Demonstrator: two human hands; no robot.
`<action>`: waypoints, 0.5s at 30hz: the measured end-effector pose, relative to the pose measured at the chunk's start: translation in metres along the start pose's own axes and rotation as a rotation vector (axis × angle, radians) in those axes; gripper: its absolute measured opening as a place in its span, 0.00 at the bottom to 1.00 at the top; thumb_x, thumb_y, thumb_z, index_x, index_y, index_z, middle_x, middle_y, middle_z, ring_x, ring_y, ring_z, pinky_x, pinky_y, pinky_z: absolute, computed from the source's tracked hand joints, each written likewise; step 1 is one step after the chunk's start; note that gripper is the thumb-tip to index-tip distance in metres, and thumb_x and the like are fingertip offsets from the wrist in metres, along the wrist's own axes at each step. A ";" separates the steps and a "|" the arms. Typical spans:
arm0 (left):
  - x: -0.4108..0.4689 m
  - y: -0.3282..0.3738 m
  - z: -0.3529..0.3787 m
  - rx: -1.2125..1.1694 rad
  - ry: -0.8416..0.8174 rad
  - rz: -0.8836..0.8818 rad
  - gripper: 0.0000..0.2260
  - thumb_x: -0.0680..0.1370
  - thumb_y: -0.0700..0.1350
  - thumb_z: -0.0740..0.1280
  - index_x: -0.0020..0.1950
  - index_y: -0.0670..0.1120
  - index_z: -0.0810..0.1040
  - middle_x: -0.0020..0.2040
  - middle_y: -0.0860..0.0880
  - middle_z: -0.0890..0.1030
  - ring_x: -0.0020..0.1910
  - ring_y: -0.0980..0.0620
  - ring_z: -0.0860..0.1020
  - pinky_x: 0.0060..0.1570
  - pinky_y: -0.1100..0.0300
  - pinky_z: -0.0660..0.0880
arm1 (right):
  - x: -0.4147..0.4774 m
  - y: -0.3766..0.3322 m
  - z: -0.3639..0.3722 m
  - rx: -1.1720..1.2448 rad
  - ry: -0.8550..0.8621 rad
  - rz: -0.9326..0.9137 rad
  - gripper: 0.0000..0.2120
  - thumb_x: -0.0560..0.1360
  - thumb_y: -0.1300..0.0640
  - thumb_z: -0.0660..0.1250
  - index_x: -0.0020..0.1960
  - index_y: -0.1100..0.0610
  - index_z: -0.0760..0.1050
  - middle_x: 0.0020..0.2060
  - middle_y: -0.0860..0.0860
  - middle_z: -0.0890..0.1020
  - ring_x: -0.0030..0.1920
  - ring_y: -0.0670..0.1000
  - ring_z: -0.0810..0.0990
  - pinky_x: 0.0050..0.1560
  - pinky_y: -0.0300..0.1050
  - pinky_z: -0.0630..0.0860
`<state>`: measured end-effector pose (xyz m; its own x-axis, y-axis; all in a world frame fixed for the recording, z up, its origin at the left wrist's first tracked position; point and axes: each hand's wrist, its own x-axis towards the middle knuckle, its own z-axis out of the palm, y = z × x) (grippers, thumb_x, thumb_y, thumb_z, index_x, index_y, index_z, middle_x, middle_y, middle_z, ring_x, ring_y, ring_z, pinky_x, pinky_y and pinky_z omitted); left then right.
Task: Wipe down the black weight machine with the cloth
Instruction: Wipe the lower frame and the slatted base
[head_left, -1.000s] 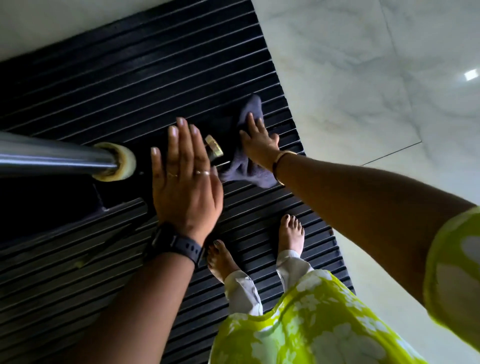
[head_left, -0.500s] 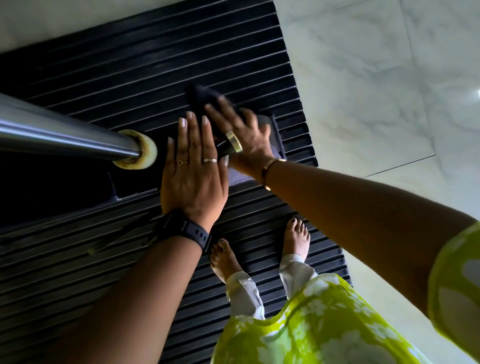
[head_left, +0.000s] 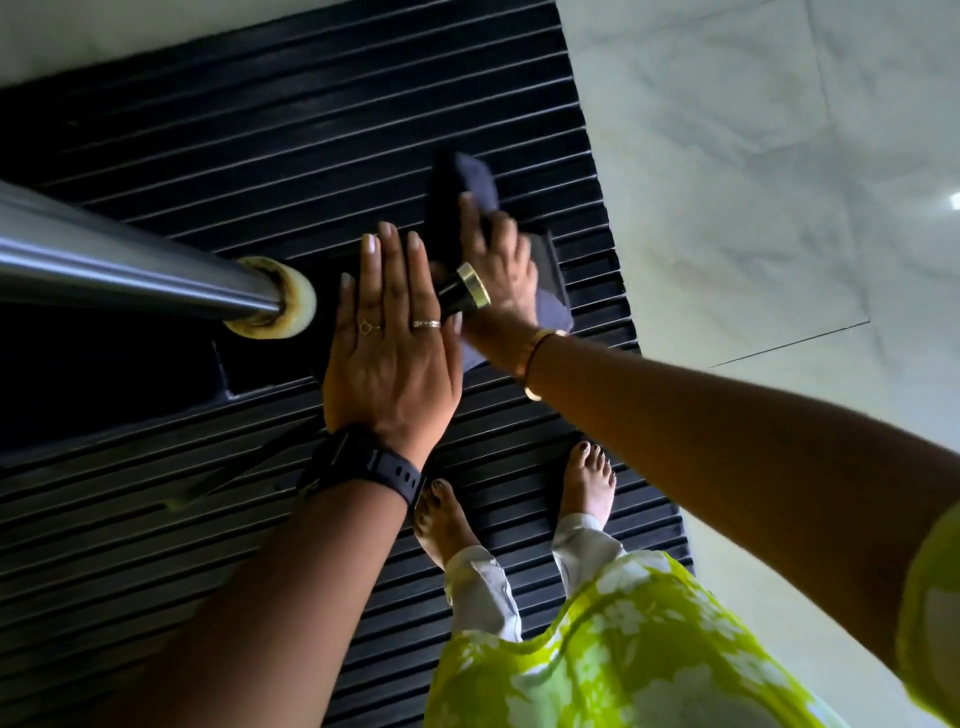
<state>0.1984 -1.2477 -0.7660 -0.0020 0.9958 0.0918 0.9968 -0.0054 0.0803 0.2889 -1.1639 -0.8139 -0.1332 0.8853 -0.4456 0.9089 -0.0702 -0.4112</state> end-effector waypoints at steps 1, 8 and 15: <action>0.001 0.001 0.000 0.015 0.007 0.006 0.26 0.84 0.50 0.47 0.77 0.35 0.52 0.77 0.35 0.58 0.76 0.40 0.57 0.75 0.50 0.48 | -0.009 -0.004 0.005 0.025 0.019 -0.126 0.32 0.79 0.49 0.62 0.78 0.54 0.53 0.72 0.58 0.62 0.66 0.58 0.64 0.66 0.52 0.64; 0.000 0.003 -0.002 0.072 0.007 0.014 0.26 0.84 0.50 0.46 0.77 0.35 0.51 0.77 0.35 0.57 0.76 0.42 0.53 0.75 0.52 0.41 | -0.011 0.026 0.017 -0.142 0.070 -0.233 0.28 0.79 0.45 0.58 0.77 0.47 0.57 0.78 0.49 0.53 0.74 0.57 0.57 0.71 0.60 0.54; 0.000 0.004 0.003 0.044 0.022 0.025 0.26 0.84 0.50 0.43 0.77 0.35 0.49 0.77 0.35 0.57 0.77 0.41 0.54 0.75 0.52 0.43 | 0.044 0.087 0.013 0.363 -0.064 0.376 0.24 0.83 0.41 0.47 0.78 0.43 0.55 0.78 0.47 0.54 0.75 0.56 0.59 0.73 0.56 0.58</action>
<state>0.2022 -1.2478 -0.7686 0.0215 0.9931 0.1154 0.9991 -0.0256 0.0341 0.3575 -1.1366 -0.8797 0.1415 0.7392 -0.6584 0.7050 -0.5422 -0.4573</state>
